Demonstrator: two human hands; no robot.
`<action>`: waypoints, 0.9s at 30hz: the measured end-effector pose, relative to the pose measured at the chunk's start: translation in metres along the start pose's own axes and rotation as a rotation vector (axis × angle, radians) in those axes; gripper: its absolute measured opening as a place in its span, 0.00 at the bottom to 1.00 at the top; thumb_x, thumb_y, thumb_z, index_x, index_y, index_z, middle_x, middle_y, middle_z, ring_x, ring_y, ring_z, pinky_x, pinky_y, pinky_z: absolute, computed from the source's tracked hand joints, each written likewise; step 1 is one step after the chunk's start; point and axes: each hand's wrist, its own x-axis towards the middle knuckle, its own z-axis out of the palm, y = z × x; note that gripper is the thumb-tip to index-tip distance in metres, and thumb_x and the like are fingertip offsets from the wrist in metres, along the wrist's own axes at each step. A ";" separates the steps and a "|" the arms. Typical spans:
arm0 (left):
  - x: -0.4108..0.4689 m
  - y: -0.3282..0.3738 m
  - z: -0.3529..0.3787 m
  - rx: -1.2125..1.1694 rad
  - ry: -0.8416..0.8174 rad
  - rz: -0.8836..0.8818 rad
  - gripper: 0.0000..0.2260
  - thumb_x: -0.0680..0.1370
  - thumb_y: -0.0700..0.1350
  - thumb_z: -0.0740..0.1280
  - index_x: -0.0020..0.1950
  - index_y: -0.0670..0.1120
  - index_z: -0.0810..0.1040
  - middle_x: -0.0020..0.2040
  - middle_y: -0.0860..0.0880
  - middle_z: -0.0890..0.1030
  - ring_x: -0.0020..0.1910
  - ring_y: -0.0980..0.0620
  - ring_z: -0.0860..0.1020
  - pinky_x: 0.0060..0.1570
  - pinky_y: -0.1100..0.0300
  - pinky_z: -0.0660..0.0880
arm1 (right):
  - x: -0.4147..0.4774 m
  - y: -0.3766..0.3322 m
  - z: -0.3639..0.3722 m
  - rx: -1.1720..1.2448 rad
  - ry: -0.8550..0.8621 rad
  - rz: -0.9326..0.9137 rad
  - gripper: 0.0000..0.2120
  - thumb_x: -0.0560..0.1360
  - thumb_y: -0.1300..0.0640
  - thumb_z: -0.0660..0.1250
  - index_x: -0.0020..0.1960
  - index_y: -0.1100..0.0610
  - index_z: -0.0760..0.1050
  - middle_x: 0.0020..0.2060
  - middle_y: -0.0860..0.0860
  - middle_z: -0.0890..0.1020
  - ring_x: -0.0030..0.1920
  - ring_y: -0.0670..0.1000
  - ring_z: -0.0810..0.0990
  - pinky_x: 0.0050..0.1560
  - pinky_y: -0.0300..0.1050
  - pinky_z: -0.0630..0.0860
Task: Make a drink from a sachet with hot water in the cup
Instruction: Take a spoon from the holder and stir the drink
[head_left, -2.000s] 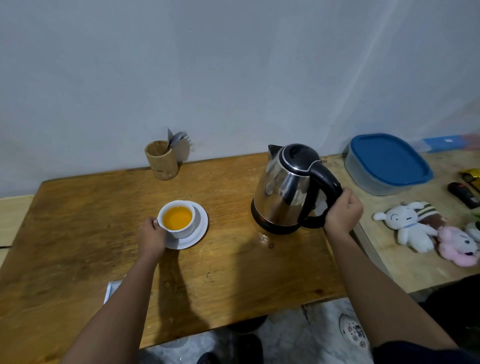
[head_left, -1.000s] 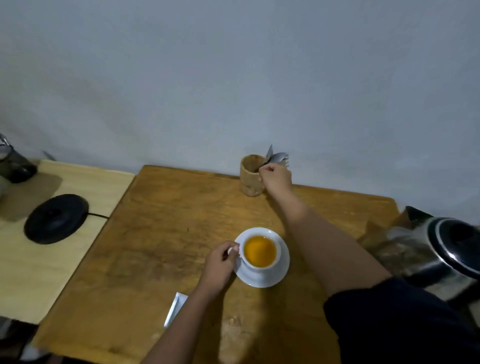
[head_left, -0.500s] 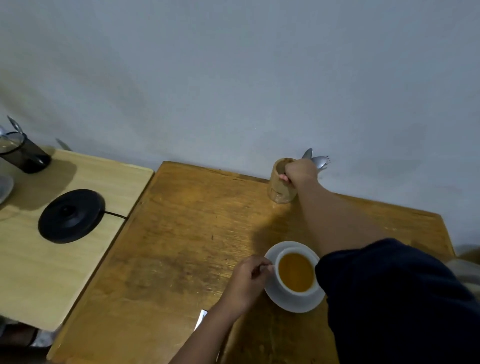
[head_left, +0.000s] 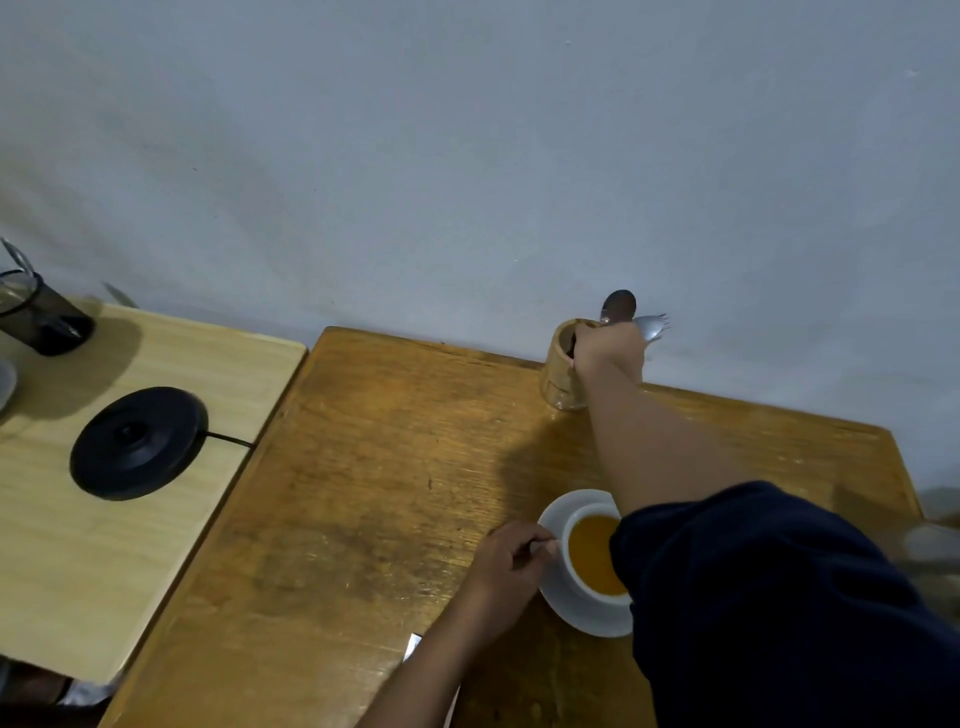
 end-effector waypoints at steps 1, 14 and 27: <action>0.000 0.000 0.000 0.001 0.001 0.003 0.11 0.77 0.45 0.63 0.38 0.61 0.73 0.46 0.48 0.79 0.46 0.56 0.76 0.42 0.70 0.71 | -0.004 -0.001 0.000 -0.047 0.050 -0.010 0.09 0.75 0.54 0.63 0.50 0.60 0.75 0.42 0.53 0.79 0.39 0.54 0.75 0.34 0.42 0.69; -0.007 0.004 0.007 -0.121 0.030 -0.036 0.06 0.77 0.43 0.62 0.47 0.48 0.79 0.43 0.47 0.80 0.41 0.56 0.76 0.36 0.73 0.70 | -0.036 -0.016 -0.066 -0.212 0.010 -0.775 0.12 0.78 0.51 0.57 0.47 0.58 0.74 0.39 0.51 0.78 0.39 0.50 0.75 0.37 0.44 0.70; -0.010 0.013 0.019 -0.030 0.104 -0.115 0.08 0.78 0.41 0.60 0.40 0.46 0.76 0.38 0.48 0.76 0.40 0.51 0.72 0.37 0.60 0.67 | -0.087 0.024 -0.177 -0.453 -0.446 -0.873 0.05 0.80 0.54 0.55 0.46 0.51 0.67 0.32 0.48 0.74 0.32 0.49 0.73 0.35 0.44 0.68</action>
